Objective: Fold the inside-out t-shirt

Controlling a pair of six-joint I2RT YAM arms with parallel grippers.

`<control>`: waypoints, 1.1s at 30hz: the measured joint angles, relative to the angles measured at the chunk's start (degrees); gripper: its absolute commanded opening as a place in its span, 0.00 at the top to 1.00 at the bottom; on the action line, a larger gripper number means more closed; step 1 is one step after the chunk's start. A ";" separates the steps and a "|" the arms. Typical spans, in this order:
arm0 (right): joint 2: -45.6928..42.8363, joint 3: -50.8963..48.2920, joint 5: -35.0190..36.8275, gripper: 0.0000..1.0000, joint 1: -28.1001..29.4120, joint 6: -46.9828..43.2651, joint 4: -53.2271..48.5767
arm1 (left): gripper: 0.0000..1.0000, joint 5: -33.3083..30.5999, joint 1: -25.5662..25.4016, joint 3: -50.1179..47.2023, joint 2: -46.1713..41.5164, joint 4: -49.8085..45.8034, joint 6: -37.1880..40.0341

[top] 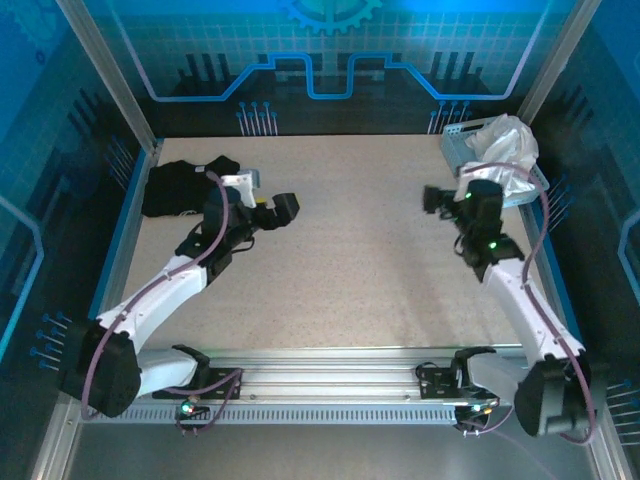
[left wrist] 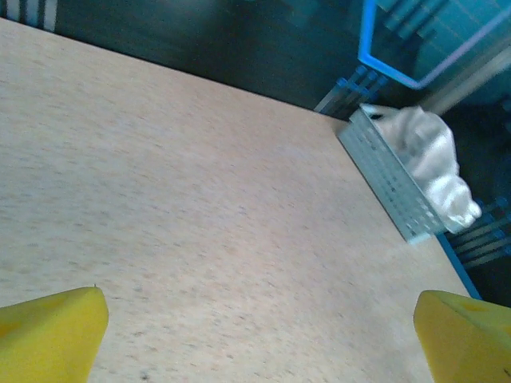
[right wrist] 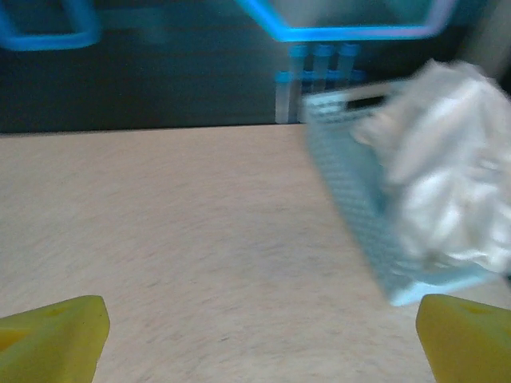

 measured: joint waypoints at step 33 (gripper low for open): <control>58.01 51.28 2.56 0.97 -17.46 5.22 -23.39 | 0.01 2.05 -5.11 8.02 8.48 -13.75 0.28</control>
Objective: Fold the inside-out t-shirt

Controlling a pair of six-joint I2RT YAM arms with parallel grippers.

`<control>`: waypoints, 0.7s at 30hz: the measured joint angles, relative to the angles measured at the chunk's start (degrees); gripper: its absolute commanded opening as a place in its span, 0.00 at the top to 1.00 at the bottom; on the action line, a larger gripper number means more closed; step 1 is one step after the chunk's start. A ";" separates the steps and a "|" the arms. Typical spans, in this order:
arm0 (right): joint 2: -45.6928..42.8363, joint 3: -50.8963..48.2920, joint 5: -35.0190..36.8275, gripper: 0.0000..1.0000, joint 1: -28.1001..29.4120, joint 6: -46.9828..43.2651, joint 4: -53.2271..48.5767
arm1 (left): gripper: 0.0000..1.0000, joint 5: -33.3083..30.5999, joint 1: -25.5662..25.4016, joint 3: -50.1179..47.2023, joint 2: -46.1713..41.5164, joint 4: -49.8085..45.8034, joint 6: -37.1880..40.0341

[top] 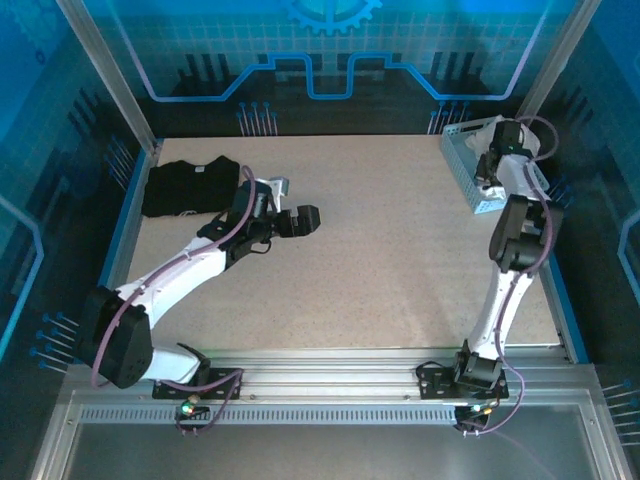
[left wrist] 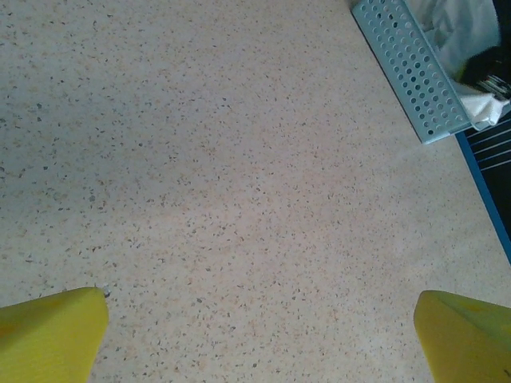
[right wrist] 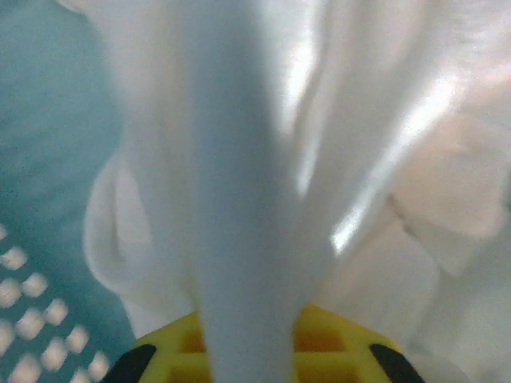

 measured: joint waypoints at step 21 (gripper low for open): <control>-63.14 -45.27 -10.08 1.00 2.12 19.71 39.91 | 0.01 0.33 -2.58 -1.73 -7.58 -0.50 -0.15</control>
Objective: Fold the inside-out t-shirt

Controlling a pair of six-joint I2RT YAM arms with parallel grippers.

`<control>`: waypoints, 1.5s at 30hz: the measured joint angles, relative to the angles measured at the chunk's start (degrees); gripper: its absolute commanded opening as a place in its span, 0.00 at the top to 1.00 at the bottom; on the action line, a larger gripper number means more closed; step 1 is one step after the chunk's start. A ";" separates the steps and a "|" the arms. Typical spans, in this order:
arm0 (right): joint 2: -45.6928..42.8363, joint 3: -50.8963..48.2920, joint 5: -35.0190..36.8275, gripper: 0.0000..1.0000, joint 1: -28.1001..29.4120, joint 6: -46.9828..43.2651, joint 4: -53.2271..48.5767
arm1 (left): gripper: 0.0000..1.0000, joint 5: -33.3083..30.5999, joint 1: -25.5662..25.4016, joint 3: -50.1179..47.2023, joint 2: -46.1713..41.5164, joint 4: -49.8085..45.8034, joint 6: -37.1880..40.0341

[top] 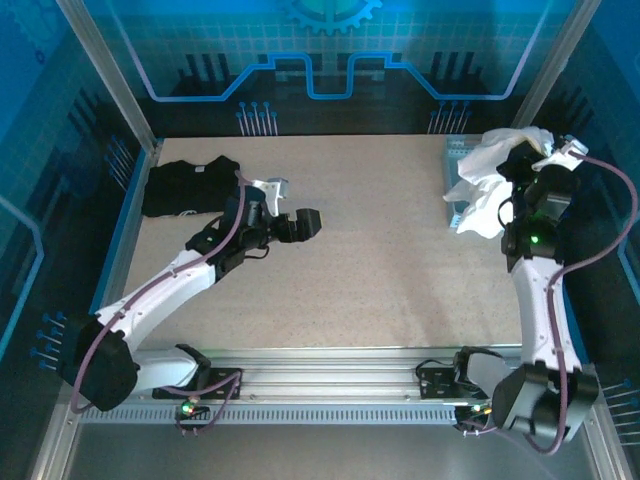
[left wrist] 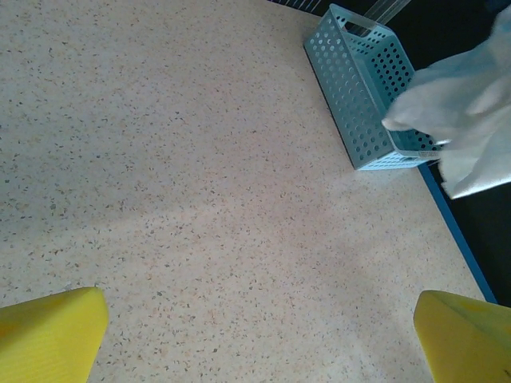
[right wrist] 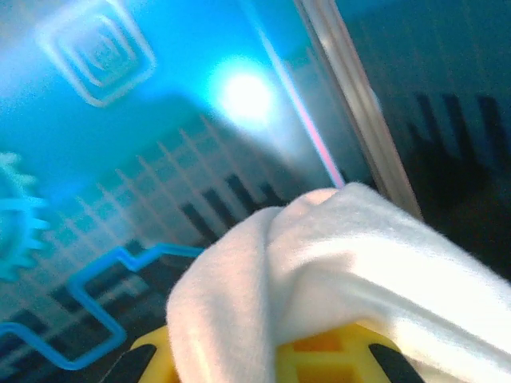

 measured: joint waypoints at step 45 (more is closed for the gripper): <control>38.93 5.35 -4.72 0.32 59.95 -9.40 -39.19 | 0.16 -13.64 7.72 -21.73 -5.84 -11.93 -7.89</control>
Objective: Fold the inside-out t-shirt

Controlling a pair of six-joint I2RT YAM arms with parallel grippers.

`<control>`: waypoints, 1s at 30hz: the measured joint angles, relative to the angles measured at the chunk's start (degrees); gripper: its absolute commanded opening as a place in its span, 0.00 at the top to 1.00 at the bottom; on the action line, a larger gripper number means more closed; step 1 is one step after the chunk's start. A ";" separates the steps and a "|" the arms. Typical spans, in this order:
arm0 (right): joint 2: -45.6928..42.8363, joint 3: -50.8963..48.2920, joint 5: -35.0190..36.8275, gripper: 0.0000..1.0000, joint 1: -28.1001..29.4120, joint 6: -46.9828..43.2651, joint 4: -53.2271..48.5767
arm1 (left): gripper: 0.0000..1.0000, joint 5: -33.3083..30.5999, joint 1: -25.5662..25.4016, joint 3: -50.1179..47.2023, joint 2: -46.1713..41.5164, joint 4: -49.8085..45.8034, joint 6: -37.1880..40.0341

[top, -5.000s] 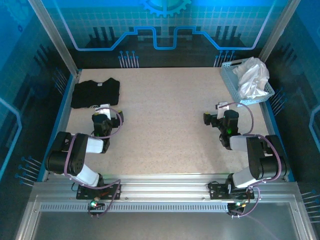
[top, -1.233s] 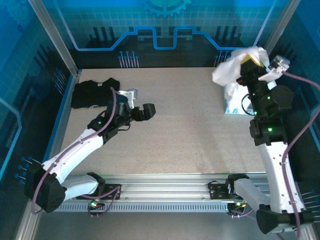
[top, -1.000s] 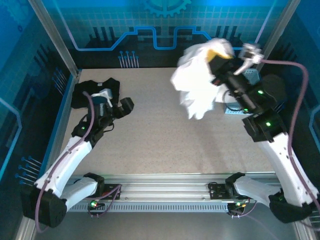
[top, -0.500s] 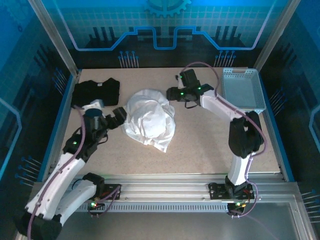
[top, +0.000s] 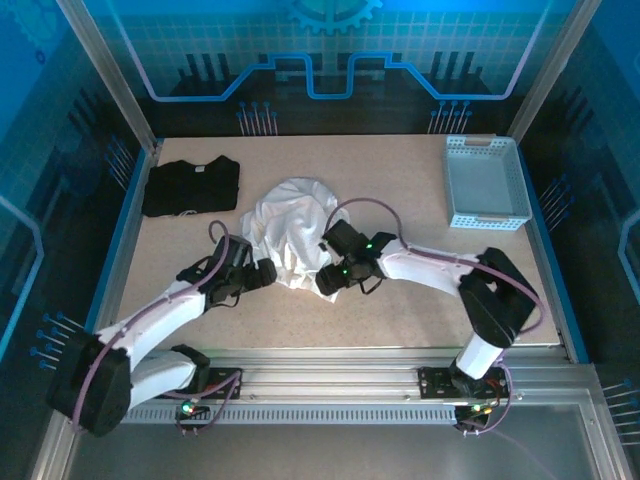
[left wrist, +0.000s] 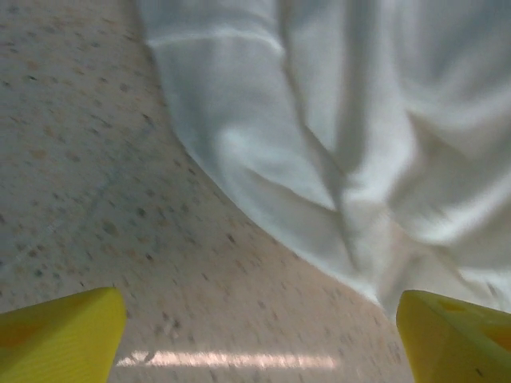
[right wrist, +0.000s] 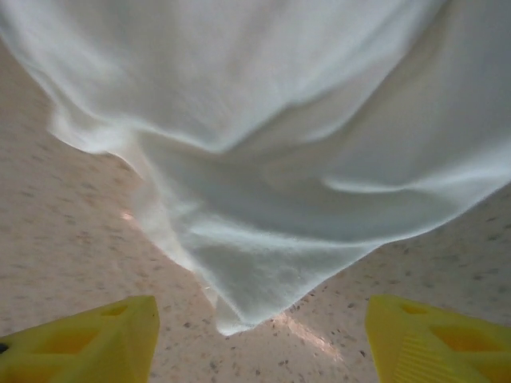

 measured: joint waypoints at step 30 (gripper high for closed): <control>-31.04 36.30 -7.96 1.00 -17.27 -8.00 -3.21 | 1.00 6.51 7.67 40.61 -9.16 6.99 4.31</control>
